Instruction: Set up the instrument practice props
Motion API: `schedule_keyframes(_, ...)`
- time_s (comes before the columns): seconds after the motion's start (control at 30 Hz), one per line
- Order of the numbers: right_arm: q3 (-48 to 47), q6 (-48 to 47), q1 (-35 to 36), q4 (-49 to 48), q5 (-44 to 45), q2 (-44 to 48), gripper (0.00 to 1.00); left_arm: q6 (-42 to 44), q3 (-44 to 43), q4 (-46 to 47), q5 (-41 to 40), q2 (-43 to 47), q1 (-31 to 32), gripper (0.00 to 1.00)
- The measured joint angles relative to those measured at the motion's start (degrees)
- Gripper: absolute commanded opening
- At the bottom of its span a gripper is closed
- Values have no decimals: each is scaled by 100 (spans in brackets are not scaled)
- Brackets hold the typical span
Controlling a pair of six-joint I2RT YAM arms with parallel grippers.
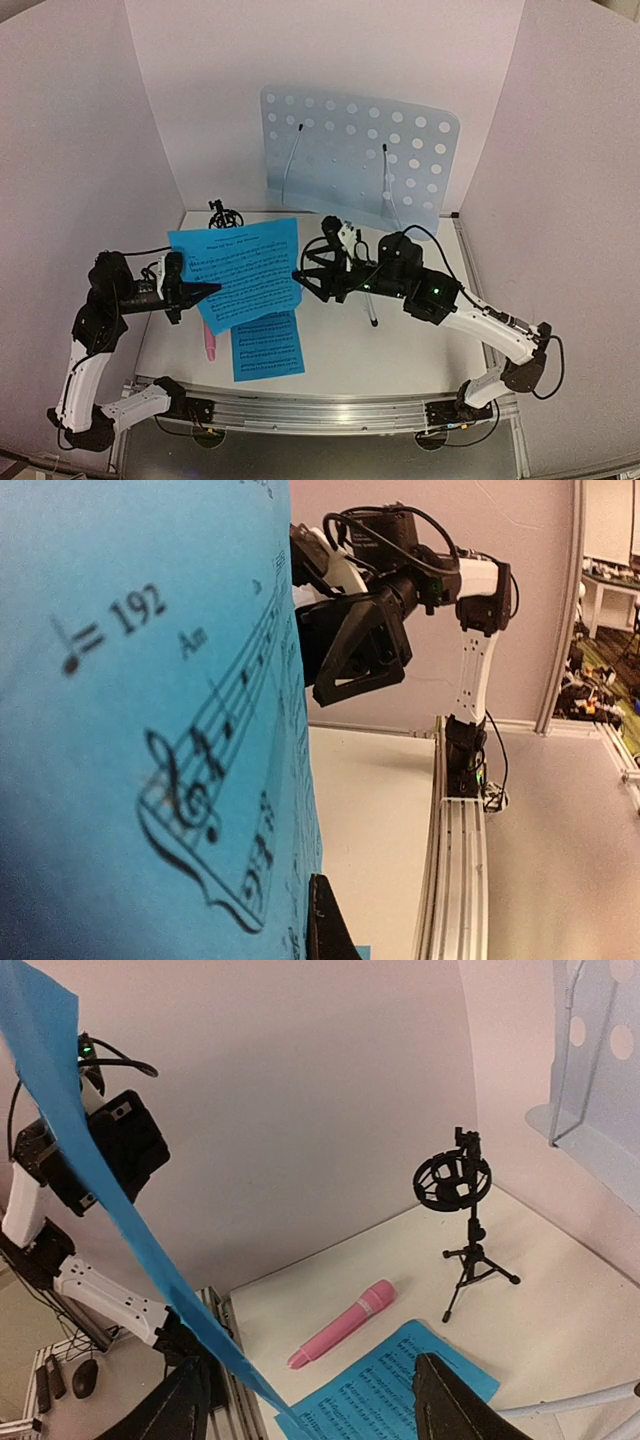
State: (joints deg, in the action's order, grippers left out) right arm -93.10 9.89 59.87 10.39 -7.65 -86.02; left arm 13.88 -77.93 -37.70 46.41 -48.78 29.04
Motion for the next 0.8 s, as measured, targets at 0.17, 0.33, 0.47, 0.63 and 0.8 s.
schedule_keyframes(0.17,-206,-34,-45,118,-734,-104,59,416,-166,-192,236,-166,0,0)
schedule_keyframes(0.33,-549,-66,-48,133,-1394,-344,23,503,-216,-323,345,-270,0,0)
schedule_keyframes(0.47,-342,-110,-72,144,-1669,-226,12,502,-237,-338,340,-300,0,0)
schedule_keyframes(0.63,-52,-72,-92,188,-1769,27,2,502,-237,-334,340,-290,0,0)
schedule_keyframes(0.8,4,-2,-98,192,-1785,156,0,504,-237,-331,341,-290,0,0)
